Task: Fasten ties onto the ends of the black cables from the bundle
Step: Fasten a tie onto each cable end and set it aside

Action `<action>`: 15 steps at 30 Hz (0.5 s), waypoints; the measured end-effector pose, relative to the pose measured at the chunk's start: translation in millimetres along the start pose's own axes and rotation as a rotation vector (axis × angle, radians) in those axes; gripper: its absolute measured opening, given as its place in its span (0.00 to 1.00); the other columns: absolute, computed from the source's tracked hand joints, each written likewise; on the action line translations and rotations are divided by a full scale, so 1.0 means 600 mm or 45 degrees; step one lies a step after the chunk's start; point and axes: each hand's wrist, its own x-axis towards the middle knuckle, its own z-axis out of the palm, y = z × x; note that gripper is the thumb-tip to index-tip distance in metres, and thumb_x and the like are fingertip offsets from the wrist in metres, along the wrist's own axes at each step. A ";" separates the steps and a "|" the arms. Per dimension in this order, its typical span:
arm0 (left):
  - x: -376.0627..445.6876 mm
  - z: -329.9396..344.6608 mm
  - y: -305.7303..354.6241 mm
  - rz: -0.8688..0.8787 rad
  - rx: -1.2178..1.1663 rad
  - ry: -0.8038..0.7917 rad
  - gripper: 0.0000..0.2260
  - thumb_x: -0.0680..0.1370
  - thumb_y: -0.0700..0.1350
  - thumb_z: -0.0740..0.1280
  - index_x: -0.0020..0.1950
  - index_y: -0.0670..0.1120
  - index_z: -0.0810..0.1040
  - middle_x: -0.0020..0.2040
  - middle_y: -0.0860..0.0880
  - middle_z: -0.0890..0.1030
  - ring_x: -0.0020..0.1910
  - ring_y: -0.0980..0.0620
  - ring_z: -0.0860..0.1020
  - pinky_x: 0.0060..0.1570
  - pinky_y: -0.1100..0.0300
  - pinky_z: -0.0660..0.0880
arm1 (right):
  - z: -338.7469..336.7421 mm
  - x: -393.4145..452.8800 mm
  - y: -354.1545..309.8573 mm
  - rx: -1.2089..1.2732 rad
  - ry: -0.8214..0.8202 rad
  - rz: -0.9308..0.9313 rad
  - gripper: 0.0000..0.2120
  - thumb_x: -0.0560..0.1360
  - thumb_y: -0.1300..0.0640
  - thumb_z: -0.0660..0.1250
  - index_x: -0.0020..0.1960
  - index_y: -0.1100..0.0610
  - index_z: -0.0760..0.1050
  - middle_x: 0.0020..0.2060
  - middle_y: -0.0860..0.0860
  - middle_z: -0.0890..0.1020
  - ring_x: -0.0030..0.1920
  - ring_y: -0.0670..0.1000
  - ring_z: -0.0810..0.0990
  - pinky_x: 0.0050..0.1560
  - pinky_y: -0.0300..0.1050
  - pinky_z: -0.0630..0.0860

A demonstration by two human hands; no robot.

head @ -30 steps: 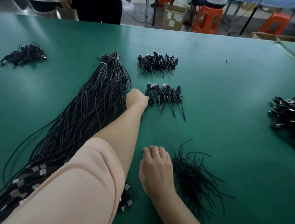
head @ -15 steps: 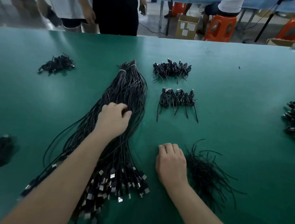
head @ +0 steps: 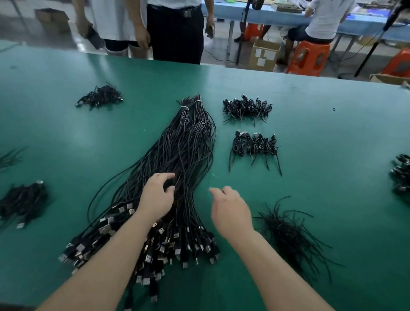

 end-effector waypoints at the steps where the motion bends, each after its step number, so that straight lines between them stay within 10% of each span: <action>1: 0.000 0.000 -0.003 0.003 -0.020 0.003 0.16 0.82 0.40 0.63 0.70 0.47 0.76 0.68 0.50 0.75 0.68 0.49 0.73 0.69 0.54 0.69 | -0.002 0.010 -0.019 0.196 -0.097 -0.008 0.21 0.84 0.56 0.55 0.76 0.49 0.66 0.59 0.54 0.77 0.58 0.55 0.74 0.57 0.50 0.75; 6: 0.007 -0.002 -0.010 -0.023 -0.125 0.022 0.15 0.82 0.38 0.61 0.67 0.48 0.78 0.65 0.51 0.77 0.59 0.56 0.72 0.61 0.62 0.67 | 0.013 0.045 -0.091 0.544 -0.464 0.115 0.21 0.85 0.45 0.50 0.74 0.46 0.68 0.64 0.58 0.71 0.66 0.60 0.70 0.65 0.55 0.69; 15: 0.010 -0.002 -0.017 -0.097 -0.337 0.069 0.13 0.82 0.40 0.62 0.62 0.52 0.81 0.55 0.52 0.81 0.43 0.60 0.77 0.41 0.68 0.72 | 0.009 0.049 -0.087 0.602 -0.158 0.402 0.12 0.79 0.48 0.68 0.38 0.51 0.76 0.36 0.48 0.81 0.40 0.52 0.80 0.43 0.44 0.76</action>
